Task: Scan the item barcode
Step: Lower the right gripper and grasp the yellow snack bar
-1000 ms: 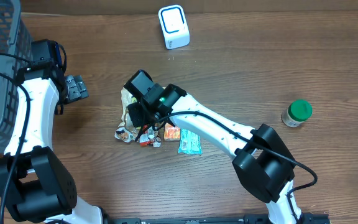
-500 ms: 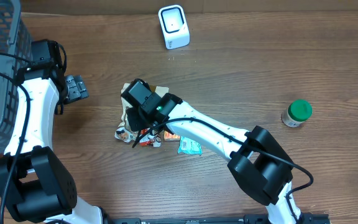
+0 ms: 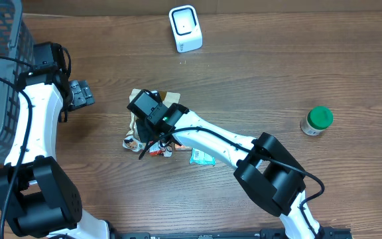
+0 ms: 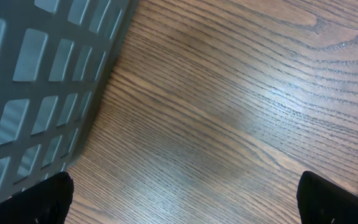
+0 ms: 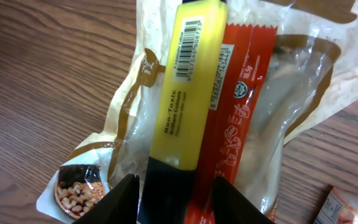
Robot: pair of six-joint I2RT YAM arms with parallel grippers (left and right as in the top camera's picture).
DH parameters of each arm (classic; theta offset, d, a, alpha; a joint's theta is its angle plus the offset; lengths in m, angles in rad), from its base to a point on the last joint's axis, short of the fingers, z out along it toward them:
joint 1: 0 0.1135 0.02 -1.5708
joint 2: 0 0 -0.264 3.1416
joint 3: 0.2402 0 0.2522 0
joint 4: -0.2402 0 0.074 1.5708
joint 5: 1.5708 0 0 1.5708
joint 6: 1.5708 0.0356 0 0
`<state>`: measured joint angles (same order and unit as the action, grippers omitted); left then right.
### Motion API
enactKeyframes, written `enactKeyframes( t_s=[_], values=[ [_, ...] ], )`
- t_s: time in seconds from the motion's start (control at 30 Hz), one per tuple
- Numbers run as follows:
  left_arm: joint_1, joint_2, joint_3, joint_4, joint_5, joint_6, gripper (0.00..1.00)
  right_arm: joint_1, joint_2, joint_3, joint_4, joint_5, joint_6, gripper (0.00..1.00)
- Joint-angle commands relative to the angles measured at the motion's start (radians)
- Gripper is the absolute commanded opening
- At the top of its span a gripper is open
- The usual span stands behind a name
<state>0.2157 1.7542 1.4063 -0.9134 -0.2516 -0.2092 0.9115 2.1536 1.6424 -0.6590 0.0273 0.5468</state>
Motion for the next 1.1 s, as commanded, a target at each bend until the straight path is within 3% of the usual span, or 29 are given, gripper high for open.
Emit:
enactKeyframes(
  t_s=[0.0,0.8,0.9,1.07],
  values=[
    [-0.006,-0.015,0.016,0.002,-0.01,0.004,1.0,0.004,0.009,-0.005,0.003,0.016,0.008,0.39],
    [-0.006,-0.015,0.016,0.002,-0.01,0.004,1.0,0.027,0.077,-0.005,0.0,0.017,0.007,0.34],
    [-0.006,-0.015,0.016,0.002,-0.01,0.004,1.0,0.027,0.082,-0.005,-0.004,0.017,0.007,0.28],
    [-0.006,-0.015,0.016,0.002,-0.01,0.004,1.0,0.027,0.07,-0.002,0.0,0.016,0.007,0.26]
  ],
)
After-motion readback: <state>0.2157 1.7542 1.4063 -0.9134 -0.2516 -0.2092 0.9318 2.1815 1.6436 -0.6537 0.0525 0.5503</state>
